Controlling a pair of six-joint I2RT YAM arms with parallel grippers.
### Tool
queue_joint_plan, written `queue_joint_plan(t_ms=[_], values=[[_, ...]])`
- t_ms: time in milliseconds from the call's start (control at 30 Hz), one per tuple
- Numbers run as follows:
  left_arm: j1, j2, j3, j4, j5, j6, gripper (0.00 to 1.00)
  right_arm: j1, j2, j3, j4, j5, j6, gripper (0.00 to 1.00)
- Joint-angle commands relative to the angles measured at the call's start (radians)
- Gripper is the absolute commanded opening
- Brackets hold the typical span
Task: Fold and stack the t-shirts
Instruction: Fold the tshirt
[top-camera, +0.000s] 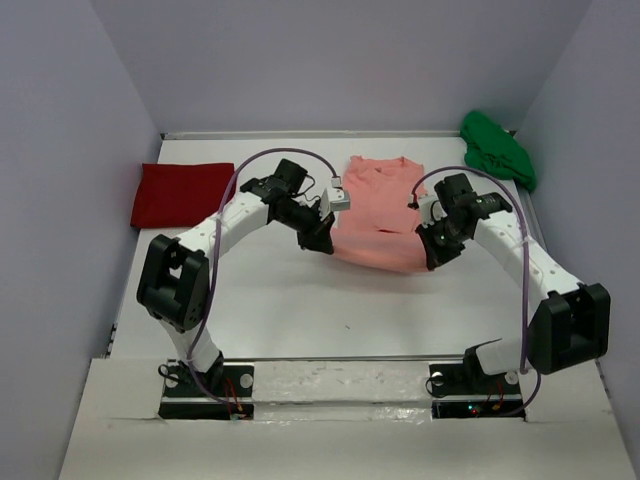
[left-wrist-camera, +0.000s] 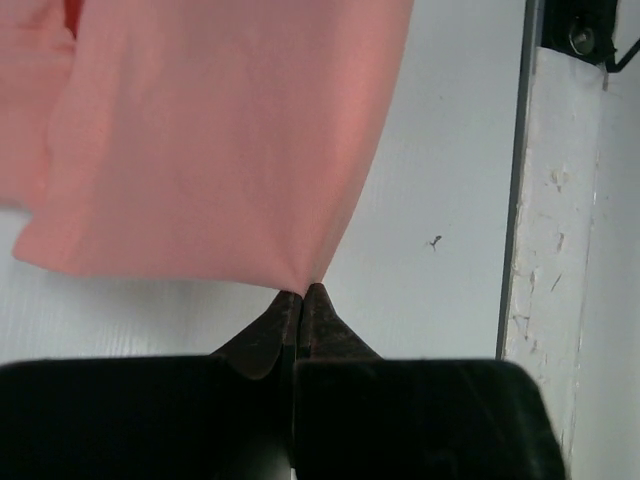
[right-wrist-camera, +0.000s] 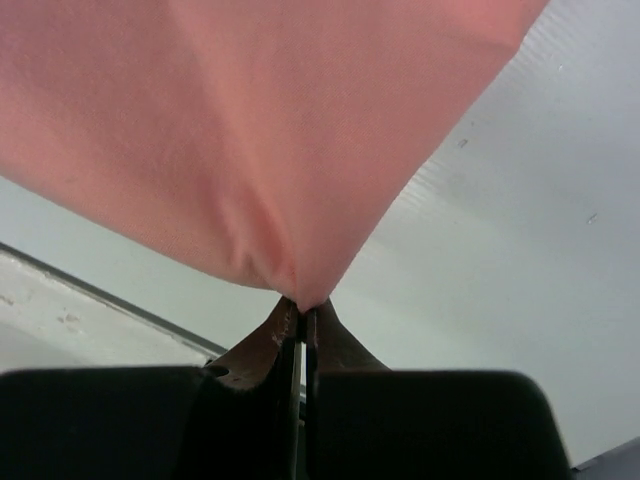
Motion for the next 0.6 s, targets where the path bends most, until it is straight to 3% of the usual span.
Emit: queue_joint_plan(t_ms=[0,567], values=[[-0.001,-0.066,-0.02,-0.123,0.08,0.126,0.0,-0.003,-0.059,0.056,-0.144,0.005,-0.067,0.0],[-0.011,-0.047,0.015,-0.267,0.152,0.279,0.0,-0.003,-0.101,0.108,-0.356,-0.133,-0.199,0.0]])
